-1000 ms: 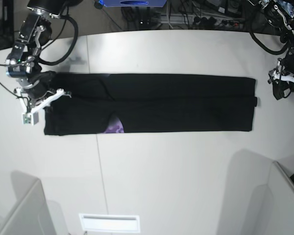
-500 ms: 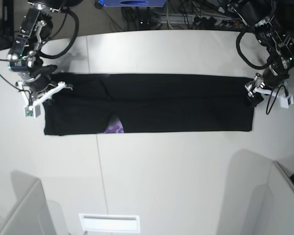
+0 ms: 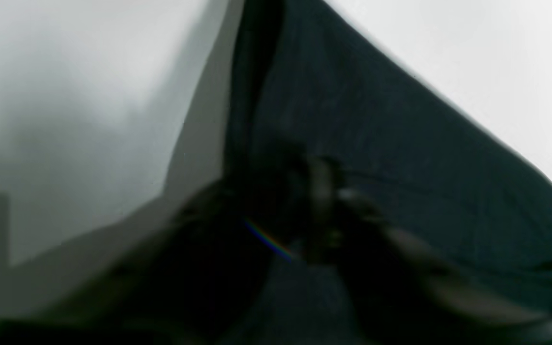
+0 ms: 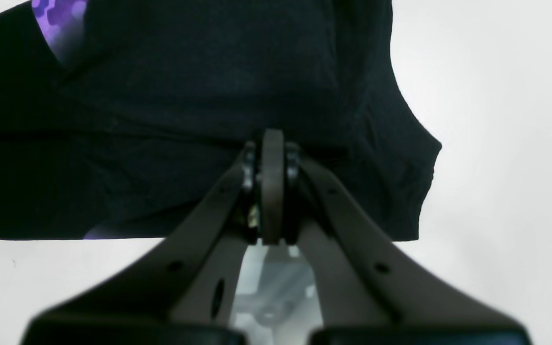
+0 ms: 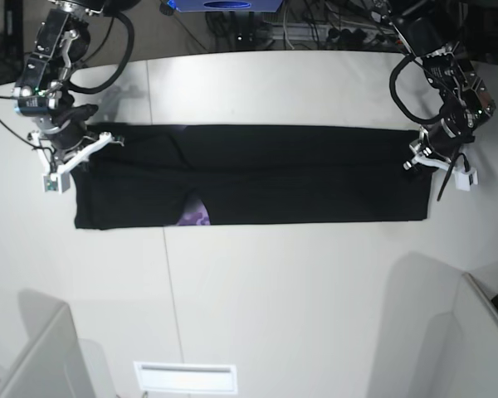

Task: Fold the T-shirt properly
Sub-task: 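Grasp both ends of the folded strip with both grippers, then carry the strip end in the left gripper toward the right gripper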

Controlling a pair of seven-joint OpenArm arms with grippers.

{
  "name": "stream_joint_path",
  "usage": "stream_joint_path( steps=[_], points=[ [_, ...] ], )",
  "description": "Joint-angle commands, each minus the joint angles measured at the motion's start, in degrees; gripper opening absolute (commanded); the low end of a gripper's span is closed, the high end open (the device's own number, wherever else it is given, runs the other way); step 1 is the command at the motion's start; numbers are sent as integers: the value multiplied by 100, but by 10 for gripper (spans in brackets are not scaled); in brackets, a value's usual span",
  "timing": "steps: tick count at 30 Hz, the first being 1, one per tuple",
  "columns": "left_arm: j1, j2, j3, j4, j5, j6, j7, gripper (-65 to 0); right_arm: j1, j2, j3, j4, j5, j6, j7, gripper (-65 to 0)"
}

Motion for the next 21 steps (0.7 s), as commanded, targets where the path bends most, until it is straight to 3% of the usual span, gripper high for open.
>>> stream_joint_path(
  steps=[1,2,7,13,21],
  points=[
    [-11,-41,-4,29,78,29,124,-583,26,60,17,117,42,3,108,-650],
    [-11,-59,-4,29,78,29,89,-648,18,60,17,117,42,3,108,-650],
    [226,-226,-4,73,104,38,-580,-650,-53,60,25,117,42,3,108,-650],
    [323,-630,-22,143,139,38,-641,-650,-97,52,34,117,51,3,117,-650],
    [754,-639,31,1303,157,38,-632,-650,-97,-177,34,117,51,3,126,-650]
  ],
)
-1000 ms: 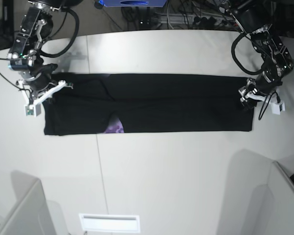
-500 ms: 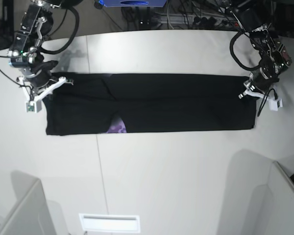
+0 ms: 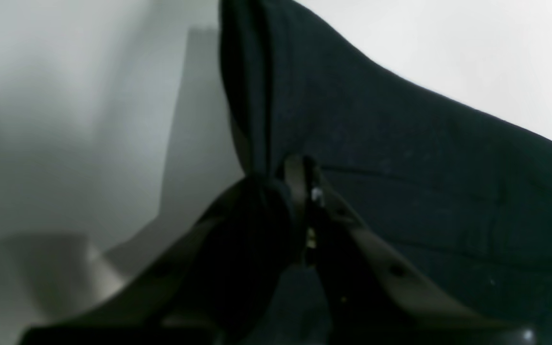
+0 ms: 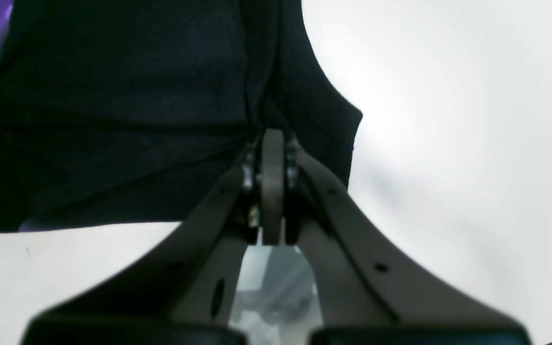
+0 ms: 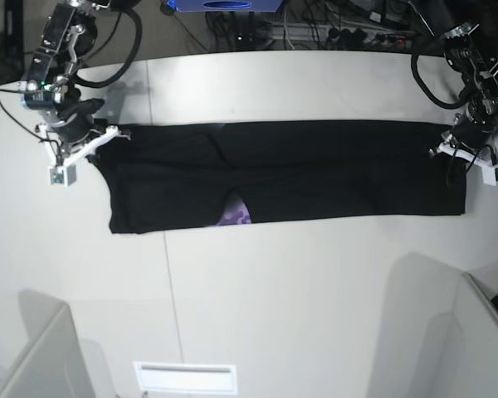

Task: Fold the T-shirt properly
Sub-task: 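Carry the strip end in the left gripper toward the right gripper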

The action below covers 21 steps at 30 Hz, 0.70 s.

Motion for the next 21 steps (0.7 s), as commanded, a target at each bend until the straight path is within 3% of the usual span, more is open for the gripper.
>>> stream_joint_path(
  steps=[1,4,12,16,21],
  points=[
    [22,-79,-4,253,-77,-6,-106,-650,61,44,8,117,38,5,98,-650],
    [233,53,31,666,-77,-6,-106,-650,69,44,8,117,38,5,98,-650],
    [637,97,1218,1554,-77,12,-106,-650,87,35,8,117,38,5,98,-650],
    [646,255,1675,1712,-77,372,-97,-650,87,35,25,117,38,5,89,-650],
    [611,264,2440,1712,-86,442,-97,-650,61,35,25,108,38,5,89,-650]
  ],
)
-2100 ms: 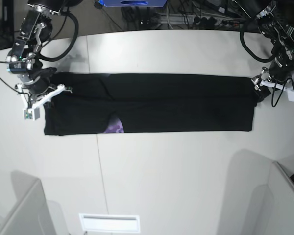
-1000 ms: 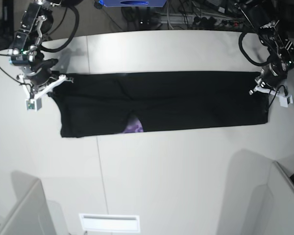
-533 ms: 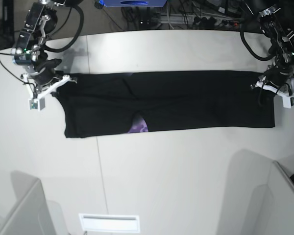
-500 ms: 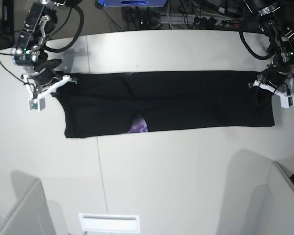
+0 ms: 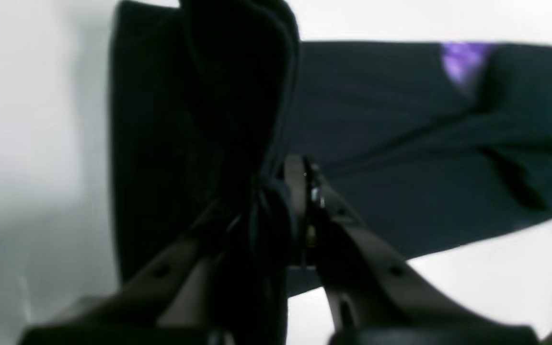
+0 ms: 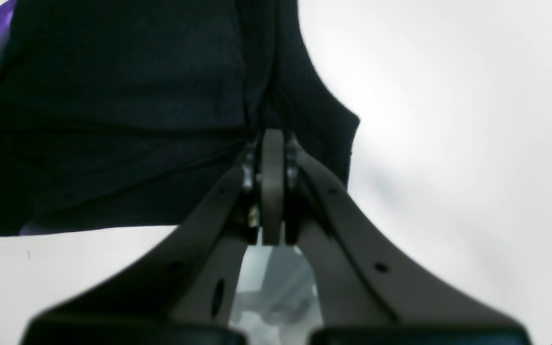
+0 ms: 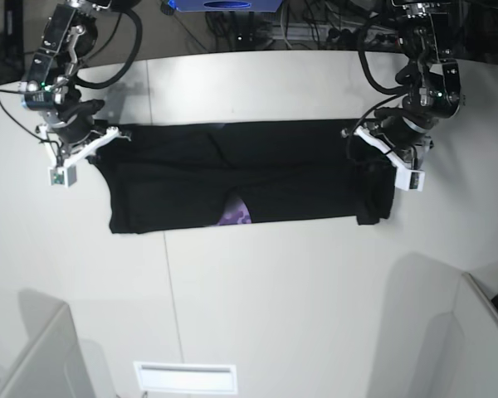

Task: Fold the T-shirt properly
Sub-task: 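Carry the strip end in the left gripper toward the right gripper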

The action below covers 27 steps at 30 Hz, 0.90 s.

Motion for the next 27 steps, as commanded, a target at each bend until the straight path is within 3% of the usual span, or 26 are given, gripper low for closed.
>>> stream_joint_path(
  steps=[1,10,16,27],
  points=[
    [-29,-7,87,117,-62,-12,-99,-650,32,50,25,108,49,3,108,-650],
    [-144,265,755,108,-53,-4,-99,-650,23,50,8,108,49,3,108,-650],
    [-302,265,1318,99,-79,577,-108,-650,15,50,8,108,49,3,108,-650],
    [-724,520,1652,55,-62,832,-81,-650,-64,50,8,108,49,3,100,-650]
  ],
)
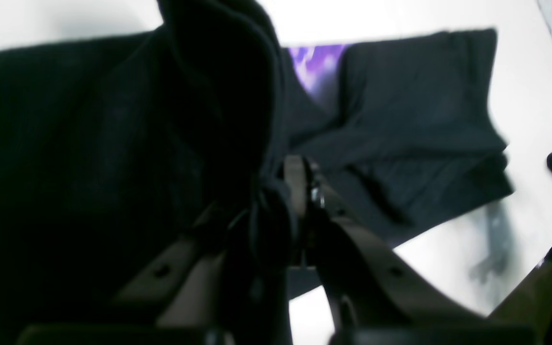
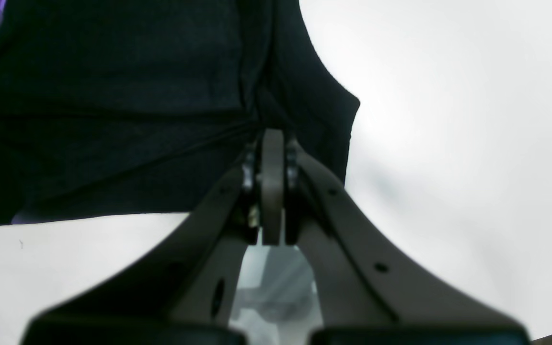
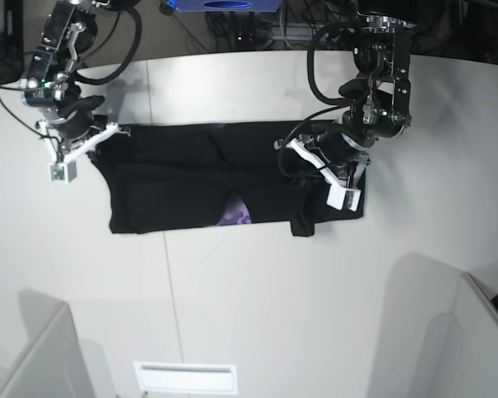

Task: Fold the T-shirt properly
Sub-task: 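Carry the strip end in the left gripper toward the right gripper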

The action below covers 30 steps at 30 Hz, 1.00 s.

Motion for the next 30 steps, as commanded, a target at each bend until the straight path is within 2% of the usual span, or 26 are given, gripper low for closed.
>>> stream_joint_path(
  steps=[1,30],
  points=[
    [-57,7,-1,94,-88,-32,-103,-650,43,37,8,108,53,3,117,-650],
    [-66,16,-10,-99,-97,-32,81,-650,78,37,8,108,53,3,117,-650]
  ],
)
